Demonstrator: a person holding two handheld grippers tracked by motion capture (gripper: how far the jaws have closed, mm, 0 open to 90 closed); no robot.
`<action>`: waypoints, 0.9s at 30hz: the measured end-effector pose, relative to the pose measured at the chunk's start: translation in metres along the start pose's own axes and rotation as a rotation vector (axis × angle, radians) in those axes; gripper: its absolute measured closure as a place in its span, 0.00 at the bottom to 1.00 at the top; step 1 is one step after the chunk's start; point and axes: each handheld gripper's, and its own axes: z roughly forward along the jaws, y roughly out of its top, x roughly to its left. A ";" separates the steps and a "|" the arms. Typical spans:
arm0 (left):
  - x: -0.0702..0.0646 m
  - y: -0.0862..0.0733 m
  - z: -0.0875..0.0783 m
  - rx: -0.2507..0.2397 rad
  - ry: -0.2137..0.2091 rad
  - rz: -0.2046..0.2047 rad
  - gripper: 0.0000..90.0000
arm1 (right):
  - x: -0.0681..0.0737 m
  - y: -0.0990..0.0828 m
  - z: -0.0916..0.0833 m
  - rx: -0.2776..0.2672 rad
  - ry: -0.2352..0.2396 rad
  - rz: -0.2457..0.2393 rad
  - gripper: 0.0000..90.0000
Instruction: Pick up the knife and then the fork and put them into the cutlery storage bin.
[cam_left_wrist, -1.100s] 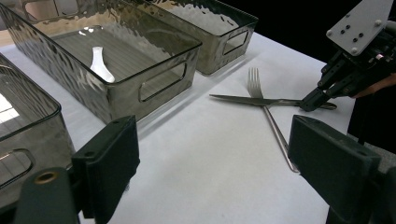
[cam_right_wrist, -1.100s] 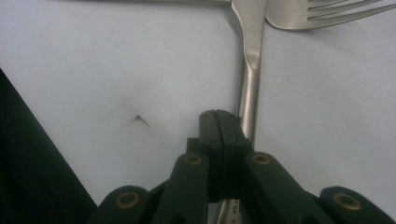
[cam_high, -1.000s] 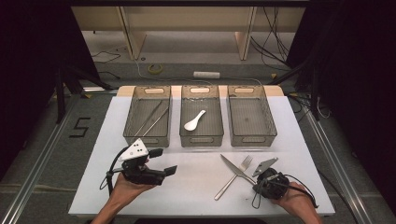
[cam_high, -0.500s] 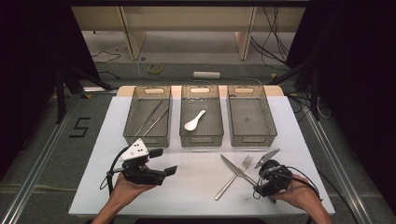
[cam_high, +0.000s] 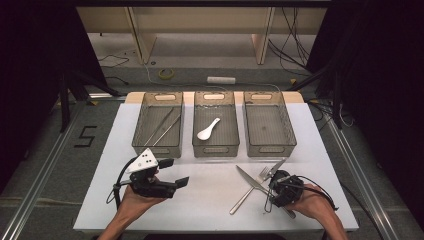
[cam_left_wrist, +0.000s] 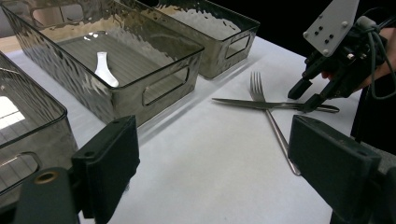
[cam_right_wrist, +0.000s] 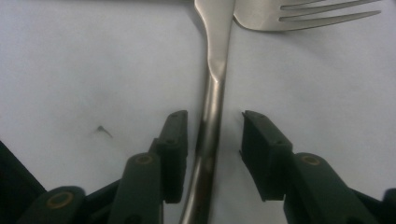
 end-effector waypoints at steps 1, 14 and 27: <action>0.000 0.000 0.000 0.000 -0.001 0.003 0.18 | 0.000 0.001 0.000 0.006 0.002 -0.004 0.70; -0.001 0.000 0.000 -0.002 -0.005 0.005 0.18 | -0.006 0.007 0.002 0.046 0.046 0.009 0.82; -0.001 0.000 0.001 0.000 -0.008 0.009 0.18 | -0.006 0.011 0.003 0.062 0.054 0.027 0.89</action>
